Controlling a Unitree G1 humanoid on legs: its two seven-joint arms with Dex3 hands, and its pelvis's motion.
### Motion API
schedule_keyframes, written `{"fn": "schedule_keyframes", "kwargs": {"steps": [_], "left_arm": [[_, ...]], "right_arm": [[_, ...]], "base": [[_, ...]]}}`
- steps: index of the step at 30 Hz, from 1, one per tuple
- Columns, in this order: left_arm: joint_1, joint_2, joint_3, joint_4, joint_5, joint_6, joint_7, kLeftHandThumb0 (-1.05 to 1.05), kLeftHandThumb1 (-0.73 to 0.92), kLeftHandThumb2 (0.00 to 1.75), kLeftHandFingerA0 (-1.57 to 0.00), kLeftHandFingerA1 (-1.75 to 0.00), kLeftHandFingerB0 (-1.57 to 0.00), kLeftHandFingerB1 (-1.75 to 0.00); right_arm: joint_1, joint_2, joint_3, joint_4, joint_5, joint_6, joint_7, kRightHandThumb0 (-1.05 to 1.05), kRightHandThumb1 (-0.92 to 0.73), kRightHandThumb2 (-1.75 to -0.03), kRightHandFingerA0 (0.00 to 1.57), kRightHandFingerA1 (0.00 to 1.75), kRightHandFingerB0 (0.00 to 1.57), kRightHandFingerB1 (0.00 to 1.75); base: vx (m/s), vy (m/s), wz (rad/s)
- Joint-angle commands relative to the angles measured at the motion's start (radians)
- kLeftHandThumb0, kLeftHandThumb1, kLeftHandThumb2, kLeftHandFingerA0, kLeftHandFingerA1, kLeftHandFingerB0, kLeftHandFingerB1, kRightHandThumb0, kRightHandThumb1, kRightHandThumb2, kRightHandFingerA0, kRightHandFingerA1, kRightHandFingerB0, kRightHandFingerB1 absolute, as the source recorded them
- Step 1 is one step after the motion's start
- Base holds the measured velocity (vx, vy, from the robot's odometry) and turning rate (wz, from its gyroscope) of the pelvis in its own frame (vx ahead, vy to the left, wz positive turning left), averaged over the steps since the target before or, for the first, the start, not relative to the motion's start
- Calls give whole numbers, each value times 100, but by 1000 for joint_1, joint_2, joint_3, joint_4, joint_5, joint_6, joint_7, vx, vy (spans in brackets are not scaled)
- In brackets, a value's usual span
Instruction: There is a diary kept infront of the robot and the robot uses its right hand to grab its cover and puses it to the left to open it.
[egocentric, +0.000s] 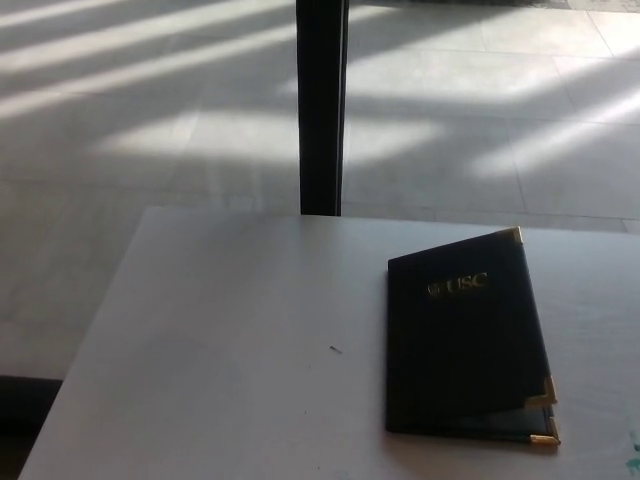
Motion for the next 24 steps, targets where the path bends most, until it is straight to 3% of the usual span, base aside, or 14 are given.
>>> {"fn": "schedule_keyframes", "kwargs": {"steps": [1, 16, 24], "left_arm": [[8, 21, -8, 6, -32, 1, 6, -105, 83, 149, -48, -148, -28, -128], [18, 25, -15, 11, -61, 5, -4, -105, 82, 148, -46, -145, -25, -125], [14, 27, -23, 12, -67, 4, 16, -105, 80, 152, -62, -158, -39, -138]], "right_arm": [[13, 53, 39, -4, 19, -4, -32, -85, -92, -73, 35, 49, 28, 44], [138, 193, 236, -19, -68, -66, -14, -81, -92, -73, 36, 49, 27, 42], [164, 201, 275, -9, -109, -120, -6, -78, -92, -74, 32, 46, 24, 41]], "base": [[0, 0, 0], [0, 0, 0], [0, 0, 0]]}}
